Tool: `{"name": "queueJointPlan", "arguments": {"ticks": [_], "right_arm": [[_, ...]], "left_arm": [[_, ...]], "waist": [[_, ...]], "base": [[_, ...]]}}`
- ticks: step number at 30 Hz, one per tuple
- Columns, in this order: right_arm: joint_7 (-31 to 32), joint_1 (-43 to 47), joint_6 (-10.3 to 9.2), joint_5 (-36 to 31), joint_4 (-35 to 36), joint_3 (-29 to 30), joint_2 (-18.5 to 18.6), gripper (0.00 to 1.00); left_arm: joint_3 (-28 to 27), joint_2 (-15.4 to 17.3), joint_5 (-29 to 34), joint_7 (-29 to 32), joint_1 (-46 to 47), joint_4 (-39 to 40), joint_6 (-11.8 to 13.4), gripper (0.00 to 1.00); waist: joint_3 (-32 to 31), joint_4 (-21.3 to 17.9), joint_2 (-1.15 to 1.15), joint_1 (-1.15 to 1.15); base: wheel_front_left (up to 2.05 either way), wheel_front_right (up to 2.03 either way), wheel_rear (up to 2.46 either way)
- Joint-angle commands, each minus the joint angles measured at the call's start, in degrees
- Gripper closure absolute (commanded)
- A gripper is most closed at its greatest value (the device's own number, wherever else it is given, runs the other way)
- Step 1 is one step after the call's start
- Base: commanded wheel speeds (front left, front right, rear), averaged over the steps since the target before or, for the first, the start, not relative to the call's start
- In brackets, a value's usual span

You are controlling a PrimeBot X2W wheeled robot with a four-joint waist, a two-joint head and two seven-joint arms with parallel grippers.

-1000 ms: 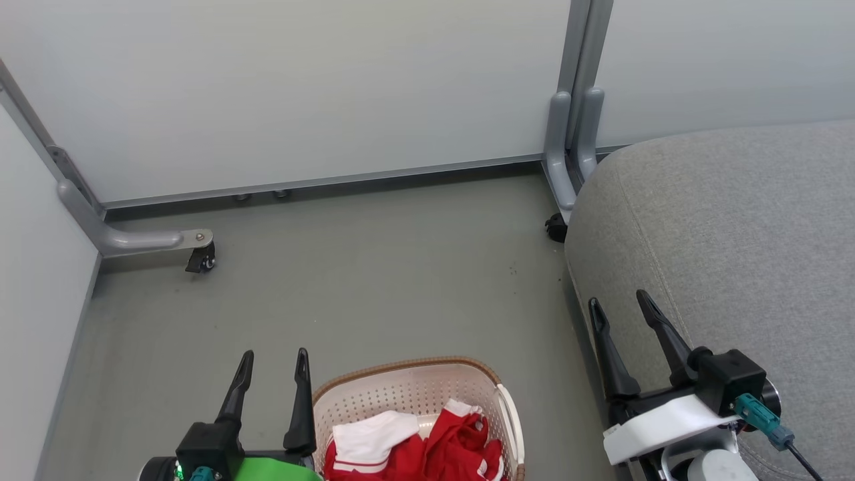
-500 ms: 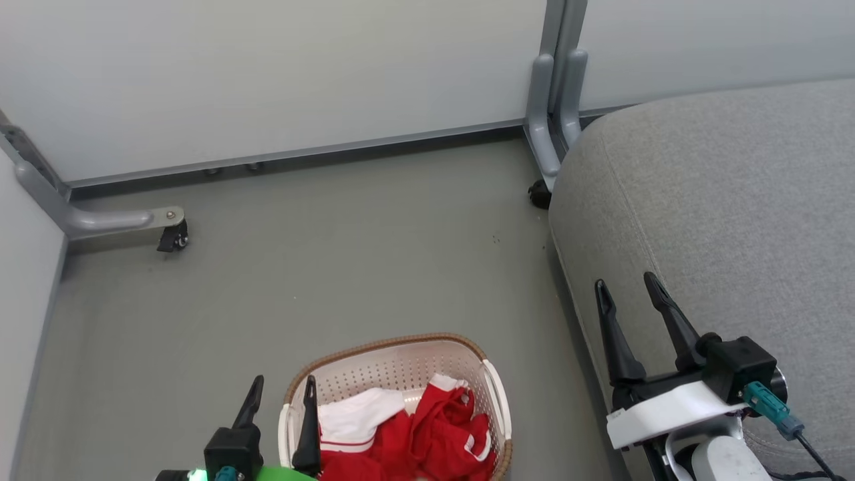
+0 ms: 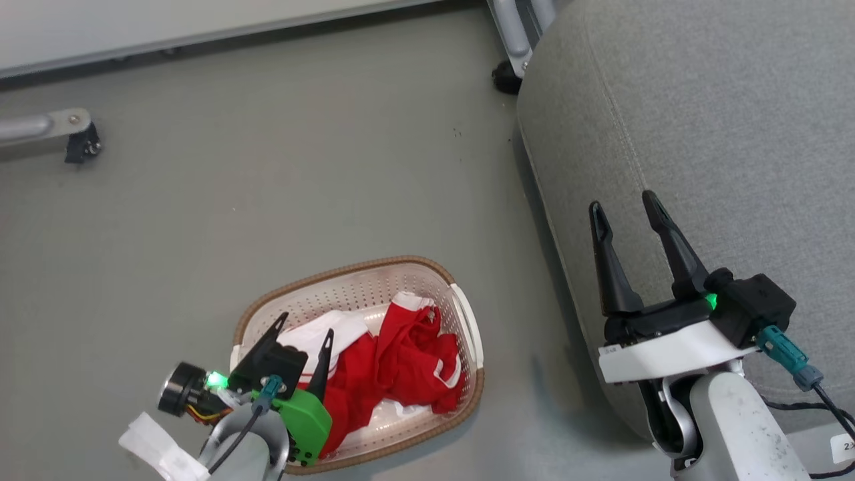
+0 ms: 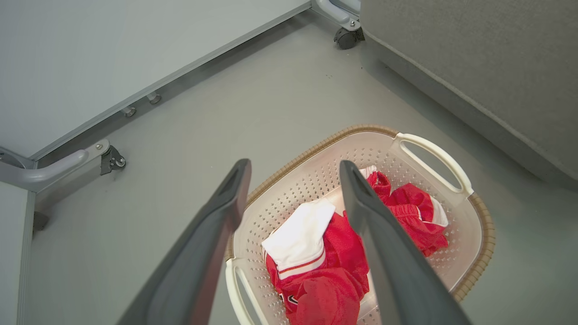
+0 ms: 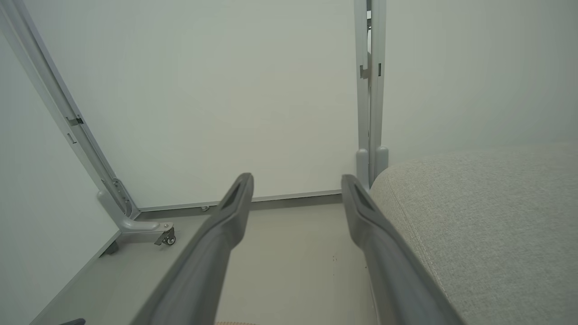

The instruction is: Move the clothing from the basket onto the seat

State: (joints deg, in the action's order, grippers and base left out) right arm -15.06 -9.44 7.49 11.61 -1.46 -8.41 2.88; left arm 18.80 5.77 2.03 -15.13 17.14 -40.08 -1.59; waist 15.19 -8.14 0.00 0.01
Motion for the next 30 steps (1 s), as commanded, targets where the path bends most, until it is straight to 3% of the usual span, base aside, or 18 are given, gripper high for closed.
{"name": "queueJointPlan", "arguments": {"ticks": [1, 8, 14, 19, 26, 30], "right_arm": [[-0.2, -1.7, 0.00, 0.6, 0.7, -0.3, 0.0, 0.00], [-0.2, -4.8, 0.00, 1.5, 2.8, -1.6, 0.0, 0.00], [-0.2, -6.5, 0.00, 2.8, 3.5, -1.8, 0.0, 0.00], [-0.2, -7.8, 0.00, 3.8, 3.5, -3.1, 0.0, 0.00], [-0.2, -8.9, 0.00, 6.1, 4.4, -2.6, 0.0, 0.00], [-0.2, -8.9, 0.00, 6.9, 4.6, -3.5, 0.0, 0.00]], "left_arm": [[1.1, 1.3, 1.5, 0.0, 3.5, -1.9, -0.9, 0.00], [3.2, 3.5, 3.0, 0.0, 13.8, -13.2, -1.7, 0.00], [7.0, 6.0, 7.0, 0.0, 20.3, -20.1, 0.3, 0.00], [8.2, 7.5, 7.4, 0.0, 23.7, -22.3, 0.9, 0.00], [10.7, 9.8, 7.9, 0.0, 25.7, -26.2, -1.0, 0.00], [11.2, 11.7, 7.7, 0.0, 26.4, -28.5, -0.4, 0.00]], "waist": [[10.9, -4.1, 0.00, -0.01], [20.7, -6.4, 0.00, -0.01], [26.3, -7.5, 0.00, -0.01], [29.3, -9.0, 0.00, -0.01], [32.0, -11.5, 0.00, -0.01], [33.5, -12.6, 0.00, -0.01]], "base": [[0.00, 0.00, 0.00], [0.00, 0.00, 0.00], [0.00, 0.00, 0.00], [0.00, 0.00, 0.00], [0.00, 0.00, 0.00], [0.00, 0.00, 0.00]]}}
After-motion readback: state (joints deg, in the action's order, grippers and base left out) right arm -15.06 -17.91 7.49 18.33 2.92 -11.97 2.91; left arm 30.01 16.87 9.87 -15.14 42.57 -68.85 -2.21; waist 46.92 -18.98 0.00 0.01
